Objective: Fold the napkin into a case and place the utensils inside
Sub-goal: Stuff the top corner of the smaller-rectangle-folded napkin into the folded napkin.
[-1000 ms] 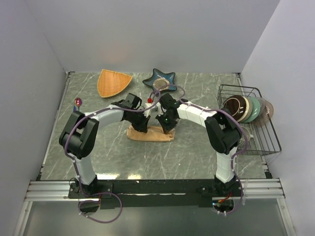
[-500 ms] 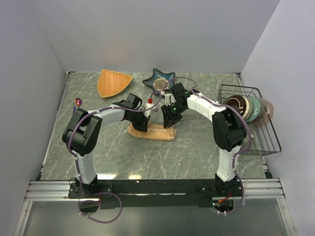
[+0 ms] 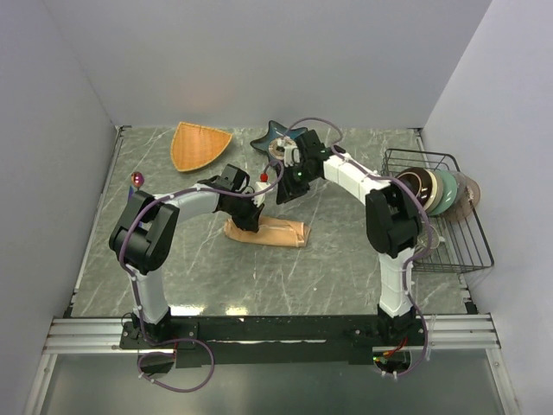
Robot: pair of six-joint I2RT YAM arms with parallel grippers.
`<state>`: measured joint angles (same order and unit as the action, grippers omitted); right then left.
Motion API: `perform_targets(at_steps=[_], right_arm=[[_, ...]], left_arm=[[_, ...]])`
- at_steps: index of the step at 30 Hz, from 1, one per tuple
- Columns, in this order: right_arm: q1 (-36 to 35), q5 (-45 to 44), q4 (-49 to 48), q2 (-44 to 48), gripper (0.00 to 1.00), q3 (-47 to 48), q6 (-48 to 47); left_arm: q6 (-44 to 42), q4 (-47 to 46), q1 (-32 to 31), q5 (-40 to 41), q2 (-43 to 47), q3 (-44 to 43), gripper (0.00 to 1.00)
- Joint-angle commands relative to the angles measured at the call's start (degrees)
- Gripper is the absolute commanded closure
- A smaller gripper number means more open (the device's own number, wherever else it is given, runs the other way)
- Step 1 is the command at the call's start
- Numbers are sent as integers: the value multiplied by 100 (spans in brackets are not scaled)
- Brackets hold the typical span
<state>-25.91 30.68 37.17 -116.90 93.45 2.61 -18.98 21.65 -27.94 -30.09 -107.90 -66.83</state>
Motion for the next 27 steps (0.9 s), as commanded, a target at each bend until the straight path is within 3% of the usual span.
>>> perform_targets(at_steps=[1,18,27], right_arm=[[-264,-9,-360,-412,60,454,169],[-626,246,-684,-737,60,-46,-24],[-617,290,-781,-694,65,-380,-24]], left_arm=[[-211,340,-36,214,-223,170,99],[-202,234,-45,108,23,416,99],[-176,173,-80,73,84,557,99]])
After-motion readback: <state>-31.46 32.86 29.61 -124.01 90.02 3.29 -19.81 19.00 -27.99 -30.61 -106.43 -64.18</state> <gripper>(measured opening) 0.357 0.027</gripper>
